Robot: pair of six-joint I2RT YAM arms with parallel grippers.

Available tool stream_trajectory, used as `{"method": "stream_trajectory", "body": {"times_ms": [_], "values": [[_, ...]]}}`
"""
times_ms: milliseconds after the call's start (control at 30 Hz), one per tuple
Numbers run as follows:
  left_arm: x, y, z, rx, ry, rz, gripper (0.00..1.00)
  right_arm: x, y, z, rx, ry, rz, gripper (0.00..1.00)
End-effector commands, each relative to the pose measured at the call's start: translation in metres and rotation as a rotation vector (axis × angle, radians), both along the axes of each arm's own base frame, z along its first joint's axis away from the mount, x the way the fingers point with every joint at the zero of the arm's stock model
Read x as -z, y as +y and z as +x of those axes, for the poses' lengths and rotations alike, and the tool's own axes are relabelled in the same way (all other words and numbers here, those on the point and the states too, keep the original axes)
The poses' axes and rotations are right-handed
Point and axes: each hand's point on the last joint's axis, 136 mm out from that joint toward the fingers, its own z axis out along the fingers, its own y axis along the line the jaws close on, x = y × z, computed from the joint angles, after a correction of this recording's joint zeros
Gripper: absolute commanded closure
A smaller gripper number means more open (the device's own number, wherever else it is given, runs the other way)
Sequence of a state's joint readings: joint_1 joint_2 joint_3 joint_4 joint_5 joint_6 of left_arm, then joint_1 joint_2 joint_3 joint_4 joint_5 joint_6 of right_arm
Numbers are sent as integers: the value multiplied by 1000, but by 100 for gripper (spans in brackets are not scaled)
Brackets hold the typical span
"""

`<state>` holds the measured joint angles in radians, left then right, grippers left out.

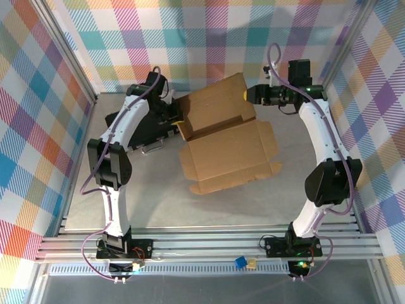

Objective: Fold the paper box

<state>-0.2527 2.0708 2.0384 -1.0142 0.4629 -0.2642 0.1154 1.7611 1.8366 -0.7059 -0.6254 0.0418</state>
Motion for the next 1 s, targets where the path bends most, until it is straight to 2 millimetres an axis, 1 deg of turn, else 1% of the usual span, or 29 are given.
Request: {"method": "stream_trajectory", "body": {"times_ms": [0,433,700,833,967], "values": [[-39,-6,-5,37,-92,-57,100,9,-2,11,22,-32,-101,50],[-44,-3,-8,46,-113,-43,100,36,5,32,105,-43,-302,62],[-45,-3,-7,46,-116,-44,100,55,8,40,186,-47,-478,79],[-44,-3,-7,44,-116,-41,100,65,1,44,257,-38,-580,92],[-43,-1,-7,38,-112,-33,100,68,-5,47,305,-51,-679,100]]}}
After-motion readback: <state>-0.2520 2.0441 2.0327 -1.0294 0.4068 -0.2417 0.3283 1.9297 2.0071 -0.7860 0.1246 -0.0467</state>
